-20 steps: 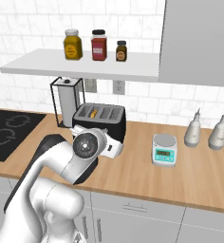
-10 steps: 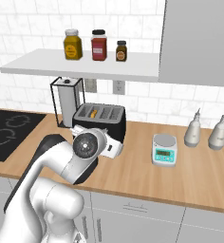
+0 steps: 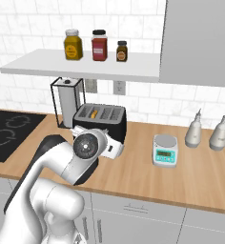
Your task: Start the toaster. Once the lever pops up, take the bread to the plate on the dining counter.
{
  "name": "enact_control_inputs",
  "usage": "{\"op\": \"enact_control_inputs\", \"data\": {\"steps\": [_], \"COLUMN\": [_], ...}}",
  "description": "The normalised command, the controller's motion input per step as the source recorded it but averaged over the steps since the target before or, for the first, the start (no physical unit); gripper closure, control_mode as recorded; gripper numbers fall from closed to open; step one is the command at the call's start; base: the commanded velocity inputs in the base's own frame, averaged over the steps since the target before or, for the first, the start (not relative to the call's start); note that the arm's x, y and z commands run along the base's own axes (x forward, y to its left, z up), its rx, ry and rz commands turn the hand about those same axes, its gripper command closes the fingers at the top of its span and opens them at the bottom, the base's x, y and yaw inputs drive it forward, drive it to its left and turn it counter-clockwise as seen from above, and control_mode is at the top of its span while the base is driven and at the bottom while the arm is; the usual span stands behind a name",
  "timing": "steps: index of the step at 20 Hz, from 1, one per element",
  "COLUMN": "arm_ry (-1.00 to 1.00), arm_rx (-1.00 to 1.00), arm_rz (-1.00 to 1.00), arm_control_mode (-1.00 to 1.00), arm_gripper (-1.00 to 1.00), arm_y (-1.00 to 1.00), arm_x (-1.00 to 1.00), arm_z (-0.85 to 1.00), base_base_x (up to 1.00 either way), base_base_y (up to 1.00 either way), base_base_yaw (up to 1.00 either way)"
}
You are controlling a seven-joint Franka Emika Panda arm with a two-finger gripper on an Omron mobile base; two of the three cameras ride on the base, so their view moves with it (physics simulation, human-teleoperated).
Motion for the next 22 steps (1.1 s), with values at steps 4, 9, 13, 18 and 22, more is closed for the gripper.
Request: {"op": "enact_control_inputs", "data": {"steps": [4, 9, 13, 18, 22], "arm_ry": [0.00, 0.00, 0.00, 0.00, 0.00], "arm_rx": [0.00, 0.00, 0.00, 0.00, 0.00], "arm_rz": [0.00, 0.00, 0.00, 0.00, 0.00], "arm_control_mode": [-1.00, -1.00, -1.00, -1.00, -1.00], "arm_gripper": [-1.00, -1.00, -1.00, -1.00, -1.00], "arm_y": [0.00, 0.00, 0.00, 0.00, 0.00], "arm_x": [0.00, 0.00, 0.00, 0.00, 0.00], "arm_z": [0.00, 0.00, 0.00, 0.00, 0.00], "base_base_x": [0.00, 0.00, 0.00, 0.00, 0.00], "base_base_y": [0.00, 0.00, 0.00, 0.00, 0.00], "base_base_yaw": [0.00, 0.00, 0.00, 0.00, 0.00]}}
